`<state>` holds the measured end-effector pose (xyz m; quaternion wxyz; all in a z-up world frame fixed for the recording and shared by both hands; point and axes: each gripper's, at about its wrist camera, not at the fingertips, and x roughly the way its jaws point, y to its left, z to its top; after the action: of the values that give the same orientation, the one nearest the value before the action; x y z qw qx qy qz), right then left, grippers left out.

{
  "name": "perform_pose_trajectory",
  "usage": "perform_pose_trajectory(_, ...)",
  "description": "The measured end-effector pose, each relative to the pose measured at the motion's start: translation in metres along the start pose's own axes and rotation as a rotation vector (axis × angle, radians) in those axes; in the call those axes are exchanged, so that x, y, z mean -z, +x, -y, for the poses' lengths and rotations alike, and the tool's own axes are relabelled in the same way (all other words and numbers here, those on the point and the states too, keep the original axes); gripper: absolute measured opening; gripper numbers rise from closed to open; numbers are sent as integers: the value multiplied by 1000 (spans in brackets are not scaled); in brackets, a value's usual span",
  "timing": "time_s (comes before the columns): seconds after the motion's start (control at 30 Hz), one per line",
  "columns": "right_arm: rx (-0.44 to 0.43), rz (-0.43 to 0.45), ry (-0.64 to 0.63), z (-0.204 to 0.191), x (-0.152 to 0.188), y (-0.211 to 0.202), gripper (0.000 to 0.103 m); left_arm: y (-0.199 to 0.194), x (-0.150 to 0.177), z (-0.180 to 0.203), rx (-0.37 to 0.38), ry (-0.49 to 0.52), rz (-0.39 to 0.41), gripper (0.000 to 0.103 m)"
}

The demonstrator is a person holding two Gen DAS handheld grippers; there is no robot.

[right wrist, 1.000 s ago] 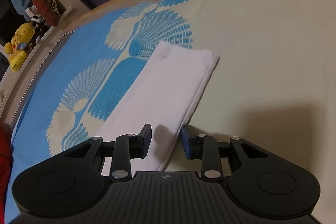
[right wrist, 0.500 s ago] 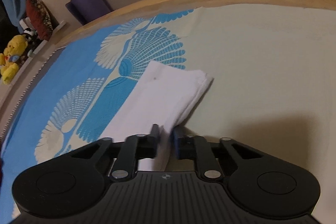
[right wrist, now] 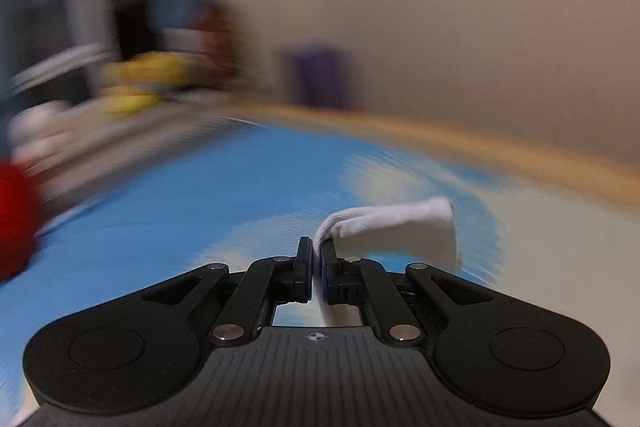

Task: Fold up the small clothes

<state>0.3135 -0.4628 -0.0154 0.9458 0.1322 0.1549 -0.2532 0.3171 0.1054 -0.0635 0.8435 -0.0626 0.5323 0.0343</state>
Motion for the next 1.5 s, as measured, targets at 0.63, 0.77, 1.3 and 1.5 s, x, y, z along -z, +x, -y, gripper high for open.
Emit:
perform_pose_trajectory(0.63, -796, -727, -585, -263, 162, -209, 28, -34, -10, -97, 53, -298, 39, 28)
perform_pose_trajectory(0.77, -627, -657, -537, -227, 105, -199, 44, -21, -7, -85, 133, -303, -3, 28)
perform_pose_trajectory(1.3, -257, -583, -152, -122, 50, -95, 46, 45, 5, -38, 1, -125, -80, 9)
perform_pose_trajectory(1.5, -193, -695, -23, -106, 66, -68, 46, -19, -17, -42, -89, -74, 243, 1)
